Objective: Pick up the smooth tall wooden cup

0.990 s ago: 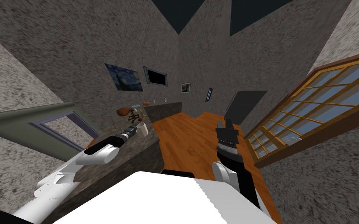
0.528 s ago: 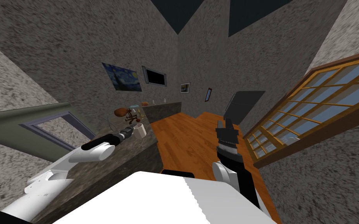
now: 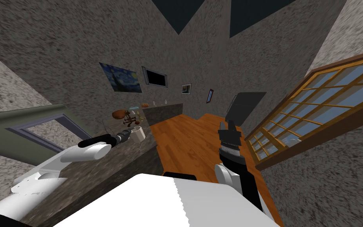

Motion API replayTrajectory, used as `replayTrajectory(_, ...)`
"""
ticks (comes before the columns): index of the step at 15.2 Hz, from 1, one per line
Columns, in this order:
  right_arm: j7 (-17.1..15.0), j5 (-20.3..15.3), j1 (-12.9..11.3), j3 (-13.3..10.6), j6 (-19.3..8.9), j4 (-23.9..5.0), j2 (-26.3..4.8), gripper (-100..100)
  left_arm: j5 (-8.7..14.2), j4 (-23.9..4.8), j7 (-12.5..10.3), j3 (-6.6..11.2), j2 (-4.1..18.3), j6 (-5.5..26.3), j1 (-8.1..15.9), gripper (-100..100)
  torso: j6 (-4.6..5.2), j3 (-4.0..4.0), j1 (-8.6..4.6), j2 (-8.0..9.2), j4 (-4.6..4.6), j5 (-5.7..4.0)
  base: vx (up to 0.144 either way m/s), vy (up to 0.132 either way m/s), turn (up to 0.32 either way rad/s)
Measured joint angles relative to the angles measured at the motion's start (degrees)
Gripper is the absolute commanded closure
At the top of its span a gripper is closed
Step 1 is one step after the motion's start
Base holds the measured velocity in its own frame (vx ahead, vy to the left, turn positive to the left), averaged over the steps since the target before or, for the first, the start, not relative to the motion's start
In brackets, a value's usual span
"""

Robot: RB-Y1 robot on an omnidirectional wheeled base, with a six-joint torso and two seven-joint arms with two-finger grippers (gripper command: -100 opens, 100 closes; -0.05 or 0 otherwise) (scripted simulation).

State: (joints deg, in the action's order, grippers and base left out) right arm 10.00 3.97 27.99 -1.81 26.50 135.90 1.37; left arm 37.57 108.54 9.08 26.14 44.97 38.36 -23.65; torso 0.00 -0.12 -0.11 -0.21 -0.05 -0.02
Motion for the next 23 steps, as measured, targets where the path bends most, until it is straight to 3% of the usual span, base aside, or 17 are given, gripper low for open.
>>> replayTrajectory(2, 0.0, 0.0, 0.0, 0.0, 0.0, 0.0, 0.0, 0, 1.82, -1.7, 0.42, 0.97, 1.74, 2.34, 0.23, -100, 0.01, -0.03, -0.06, -0.05, -0.01, -0.01, 0.056, -0.04, -0.022)
replayTrajectory(23, 0.0, 0.0, 0.0, 0.0, 0.0, 0.0, 0.0, 0, 12.18, -10.39, 2.42, 7.12, 10.89, 26.09, 0.5, -100, 0.0, 0.01, 0.02, 0.01, 0.0, 0.0, 0.042, -0.021, -0.021)
